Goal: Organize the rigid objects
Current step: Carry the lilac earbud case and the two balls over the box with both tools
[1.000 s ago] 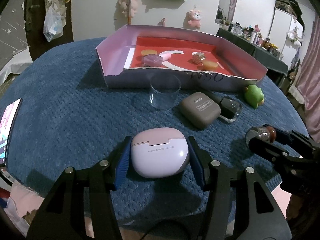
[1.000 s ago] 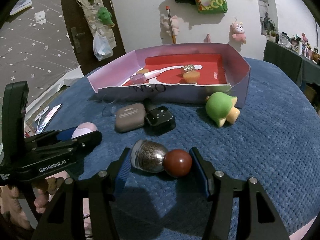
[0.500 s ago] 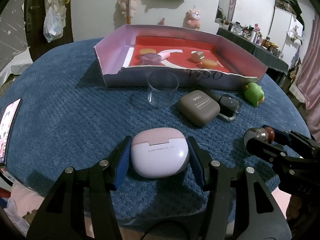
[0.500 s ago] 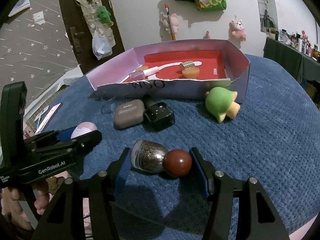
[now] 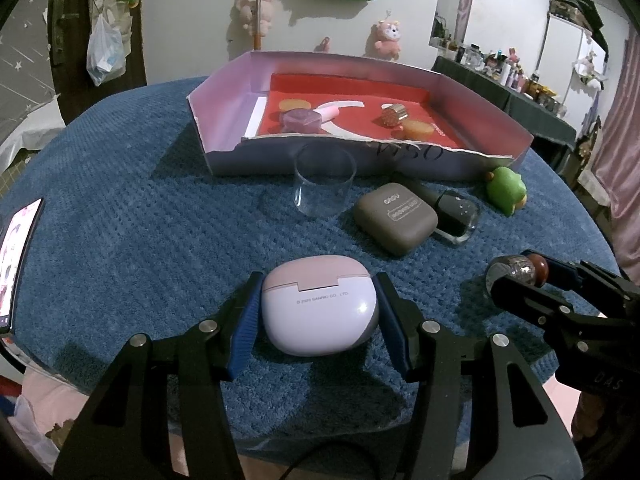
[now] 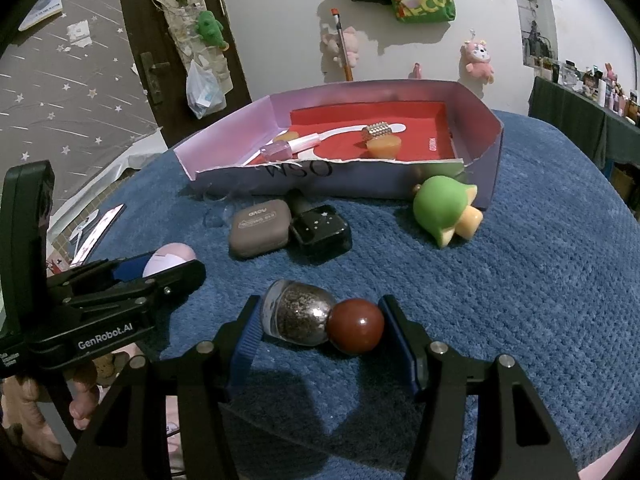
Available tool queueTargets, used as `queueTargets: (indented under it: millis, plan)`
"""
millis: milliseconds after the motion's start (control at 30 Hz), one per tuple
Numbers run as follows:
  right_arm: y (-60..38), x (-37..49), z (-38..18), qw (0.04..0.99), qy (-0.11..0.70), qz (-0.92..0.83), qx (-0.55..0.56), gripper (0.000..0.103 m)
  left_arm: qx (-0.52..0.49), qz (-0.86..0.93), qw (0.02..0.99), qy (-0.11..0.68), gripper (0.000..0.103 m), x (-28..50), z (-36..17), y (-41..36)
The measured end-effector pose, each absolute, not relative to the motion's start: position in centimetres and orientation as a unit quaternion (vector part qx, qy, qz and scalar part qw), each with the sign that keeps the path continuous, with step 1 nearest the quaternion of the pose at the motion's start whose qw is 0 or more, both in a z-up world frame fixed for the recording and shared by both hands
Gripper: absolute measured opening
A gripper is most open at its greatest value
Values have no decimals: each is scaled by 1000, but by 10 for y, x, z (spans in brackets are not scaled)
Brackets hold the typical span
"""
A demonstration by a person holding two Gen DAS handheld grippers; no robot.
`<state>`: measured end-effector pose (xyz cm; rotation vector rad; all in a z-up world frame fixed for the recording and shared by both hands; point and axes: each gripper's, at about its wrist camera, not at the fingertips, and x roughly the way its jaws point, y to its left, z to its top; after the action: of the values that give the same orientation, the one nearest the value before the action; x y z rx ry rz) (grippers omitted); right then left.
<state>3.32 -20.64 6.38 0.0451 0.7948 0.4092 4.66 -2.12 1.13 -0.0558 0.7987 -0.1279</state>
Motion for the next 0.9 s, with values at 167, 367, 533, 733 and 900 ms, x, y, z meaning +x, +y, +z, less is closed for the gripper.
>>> queueTargets:
  millis: [167,367,533,733,900]
  plan:
    - [-206,35,71,904,377,200,22,61,-25,-63,922,381,52,48,17,-21]
    - [-206,40,80,907,369,202,21,61,-20,-65,926,372,52,51,26,-22]
    - [-205,43,86,908,364,206,17,61,-16,-70,928,365,52,54,32,-23]
    - [-205,51,96,909,358,214,18,61,-11,-74,932,355,52,59,42,-24]
    - [-204,58,106,911,351,218,14,61,-2,-76,936,344,52,66,52,-25]
